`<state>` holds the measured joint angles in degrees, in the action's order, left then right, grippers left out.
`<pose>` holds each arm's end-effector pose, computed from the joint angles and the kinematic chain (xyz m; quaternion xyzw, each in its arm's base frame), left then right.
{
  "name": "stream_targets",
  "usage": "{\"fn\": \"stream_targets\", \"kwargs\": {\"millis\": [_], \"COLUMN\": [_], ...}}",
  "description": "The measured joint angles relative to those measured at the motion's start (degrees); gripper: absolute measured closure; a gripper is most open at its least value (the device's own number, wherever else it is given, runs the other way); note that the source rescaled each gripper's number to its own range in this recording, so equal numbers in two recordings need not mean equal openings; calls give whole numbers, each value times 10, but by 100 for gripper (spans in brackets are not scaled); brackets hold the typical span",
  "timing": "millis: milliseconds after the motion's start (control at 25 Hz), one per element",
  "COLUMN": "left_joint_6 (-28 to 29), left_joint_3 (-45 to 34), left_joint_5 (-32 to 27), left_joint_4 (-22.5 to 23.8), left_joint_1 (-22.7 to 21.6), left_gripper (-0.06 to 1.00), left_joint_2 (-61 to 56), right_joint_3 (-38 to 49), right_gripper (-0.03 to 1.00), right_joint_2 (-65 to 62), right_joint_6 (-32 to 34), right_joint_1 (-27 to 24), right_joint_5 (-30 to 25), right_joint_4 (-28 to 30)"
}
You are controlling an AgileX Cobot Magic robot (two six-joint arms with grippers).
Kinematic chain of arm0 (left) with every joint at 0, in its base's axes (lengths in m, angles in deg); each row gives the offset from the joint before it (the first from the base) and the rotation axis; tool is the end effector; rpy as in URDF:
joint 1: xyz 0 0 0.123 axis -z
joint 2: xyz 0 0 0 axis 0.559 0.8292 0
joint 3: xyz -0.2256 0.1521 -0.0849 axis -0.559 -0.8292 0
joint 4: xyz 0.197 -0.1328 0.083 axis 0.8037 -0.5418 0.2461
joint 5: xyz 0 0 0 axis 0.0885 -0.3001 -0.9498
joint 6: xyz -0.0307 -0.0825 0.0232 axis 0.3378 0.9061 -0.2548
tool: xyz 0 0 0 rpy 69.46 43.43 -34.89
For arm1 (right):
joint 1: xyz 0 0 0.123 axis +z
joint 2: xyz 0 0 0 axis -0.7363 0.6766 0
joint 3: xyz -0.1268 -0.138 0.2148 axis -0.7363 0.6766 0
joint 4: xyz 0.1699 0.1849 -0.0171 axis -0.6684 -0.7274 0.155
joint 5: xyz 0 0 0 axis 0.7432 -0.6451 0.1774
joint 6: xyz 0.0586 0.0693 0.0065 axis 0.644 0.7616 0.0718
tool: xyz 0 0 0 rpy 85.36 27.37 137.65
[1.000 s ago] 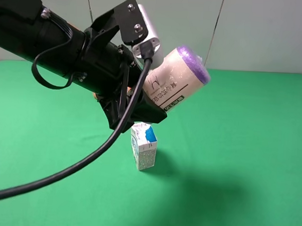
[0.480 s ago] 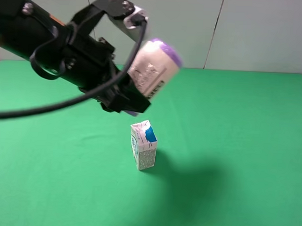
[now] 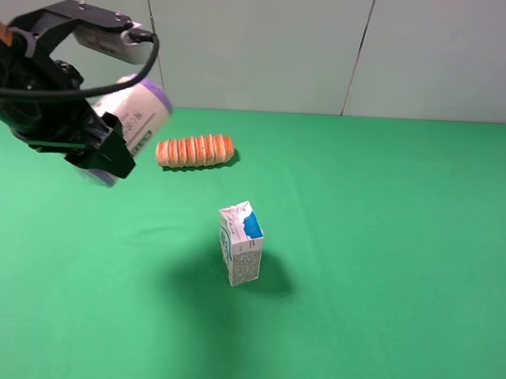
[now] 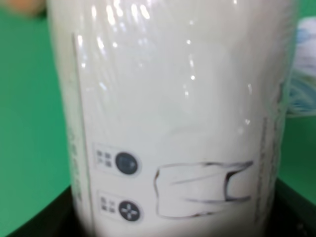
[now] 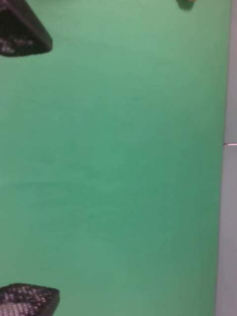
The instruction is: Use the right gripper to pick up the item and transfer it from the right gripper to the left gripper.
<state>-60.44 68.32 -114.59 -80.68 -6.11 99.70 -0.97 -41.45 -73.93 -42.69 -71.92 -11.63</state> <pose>0.2255 -0.1218 0.2754 0.2565 0.9266 -0.0717 0.2656 -0.0036 0.0015 0.2780 -0.0434 0.8430 0.0280 0.5354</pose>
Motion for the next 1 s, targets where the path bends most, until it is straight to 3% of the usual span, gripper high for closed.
{"fn": "stream_targets", "kwargs": {"millis": [440, 1000], "left_joint_6": [37, 32], "left_joint_3": [-84, -88], "left_joint_5": [77, 157], "left_joint_4": [6, 2], "left_joint_1": [-111, -117], "left_gripper": [94, 94], "left_joint_2": [48, 203], "right_joint_3": [0, 0], "right_gripper": [-3, -3], "right_joint_2": [0, 0], "right_joint_6": [0, 2], "right_joint_1": [0, 0], "right_joint_5": [0, 0], "right_joint_4": [0, 0]}}
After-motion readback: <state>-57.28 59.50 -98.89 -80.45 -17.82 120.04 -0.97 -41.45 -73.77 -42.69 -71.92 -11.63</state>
